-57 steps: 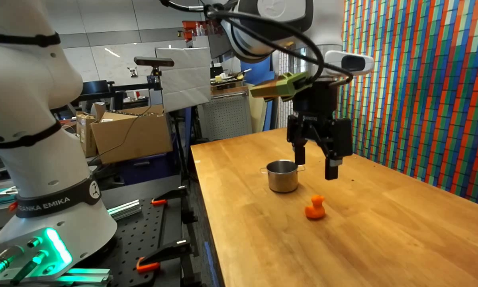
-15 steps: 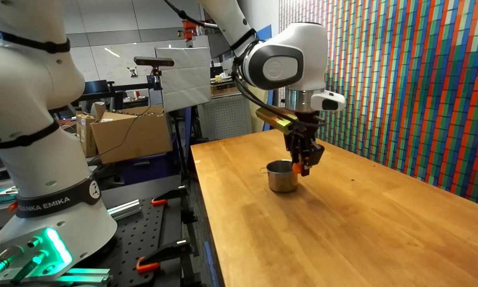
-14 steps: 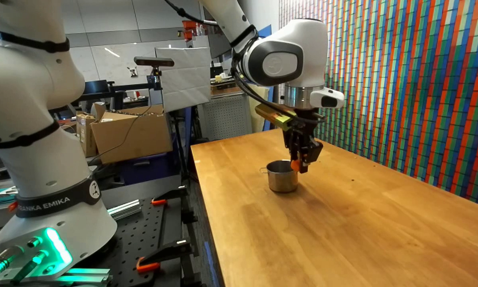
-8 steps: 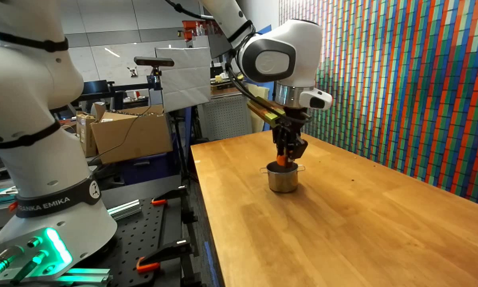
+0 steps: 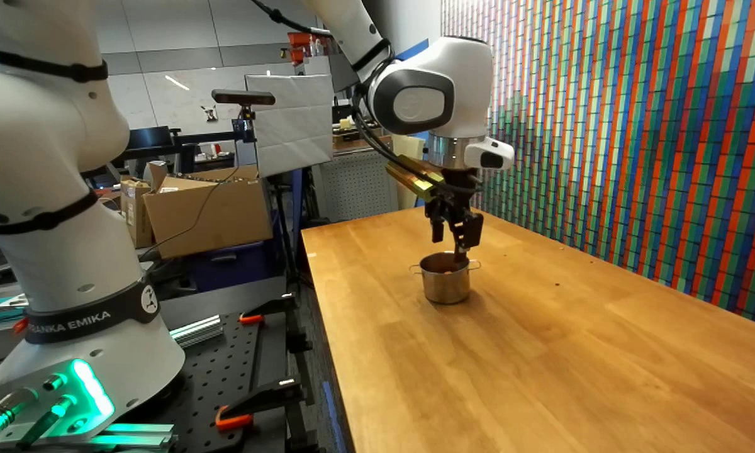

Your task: Put the duck in the pot

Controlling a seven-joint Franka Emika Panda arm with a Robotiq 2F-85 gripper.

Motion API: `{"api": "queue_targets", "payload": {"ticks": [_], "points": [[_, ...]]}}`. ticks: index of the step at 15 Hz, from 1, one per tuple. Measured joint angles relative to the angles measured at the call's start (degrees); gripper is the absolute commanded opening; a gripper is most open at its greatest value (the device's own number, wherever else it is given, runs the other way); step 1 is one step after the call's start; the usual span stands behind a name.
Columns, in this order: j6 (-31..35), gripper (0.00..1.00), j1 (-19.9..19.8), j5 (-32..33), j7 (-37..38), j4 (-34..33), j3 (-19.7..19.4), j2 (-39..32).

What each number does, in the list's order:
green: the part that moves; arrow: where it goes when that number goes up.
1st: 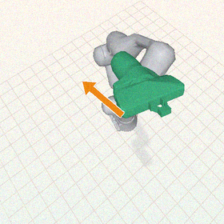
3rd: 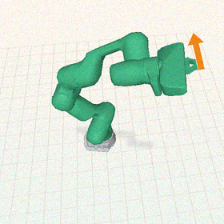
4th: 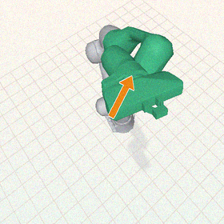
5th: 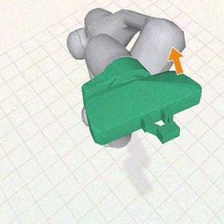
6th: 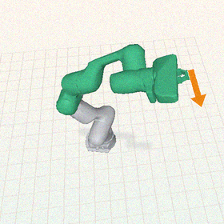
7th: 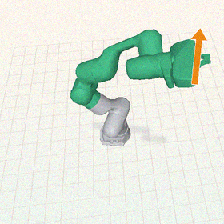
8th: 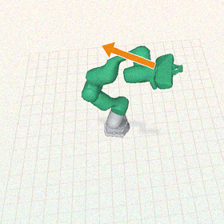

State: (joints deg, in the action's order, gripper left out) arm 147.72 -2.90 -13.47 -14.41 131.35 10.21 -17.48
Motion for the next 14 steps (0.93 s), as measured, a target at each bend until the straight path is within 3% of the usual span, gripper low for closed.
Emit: {"api": "queue_targets", "payload": {"ticks": [5,9,14], "points": [[-1.0,1.0,0.7,10.6,3.2,-0.1,-5.1,5.4],[-10.1,1.0,0.5,20.8,7.4,-0.3,-11.0,10.3],[-24.7,1.0,-0.4,22.8,6.7,-1.4,-13.8,15.1]]}}
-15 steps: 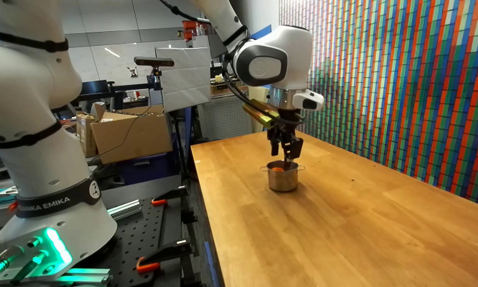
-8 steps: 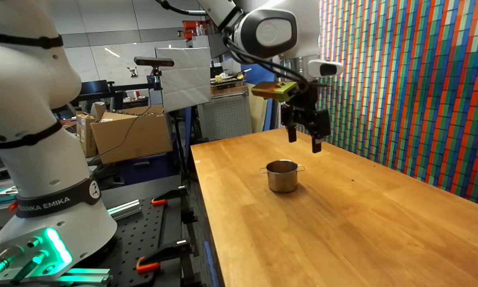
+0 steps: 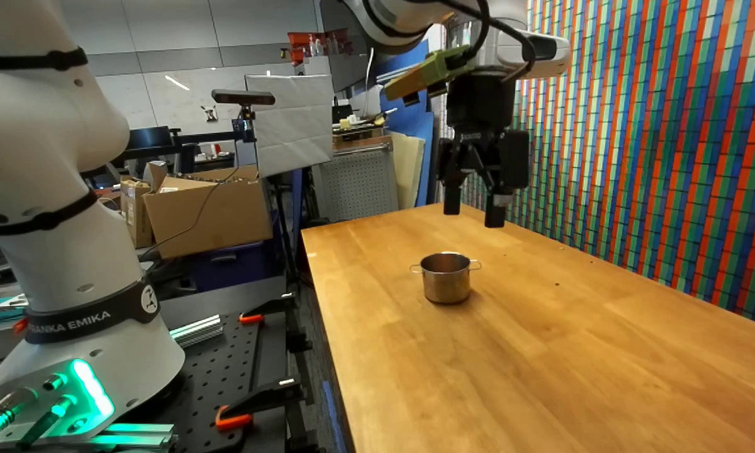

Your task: Put the duck in the pot

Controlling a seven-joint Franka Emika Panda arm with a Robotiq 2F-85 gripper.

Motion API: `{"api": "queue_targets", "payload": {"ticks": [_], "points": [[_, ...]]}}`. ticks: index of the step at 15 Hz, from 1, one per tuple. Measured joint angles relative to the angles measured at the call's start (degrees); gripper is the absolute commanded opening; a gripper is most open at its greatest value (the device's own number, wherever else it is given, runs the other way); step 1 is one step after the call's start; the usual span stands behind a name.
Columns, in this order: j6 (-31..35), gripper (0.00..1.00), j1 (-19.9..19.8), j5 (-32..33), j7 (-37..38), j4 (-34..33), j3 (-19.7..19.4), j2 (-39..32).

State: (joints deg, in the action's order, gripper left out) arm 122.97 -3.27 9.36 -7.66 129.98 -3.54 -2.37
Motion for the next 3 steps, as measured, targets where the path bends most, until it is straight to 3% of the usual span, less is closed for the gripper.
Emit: {"api": "queue_targets", "payload": {"ticks": [3], "points": [[-8.0,1.0,-0.3,-0.1,-1.2,-0.7,-0.2,1.2]]}}
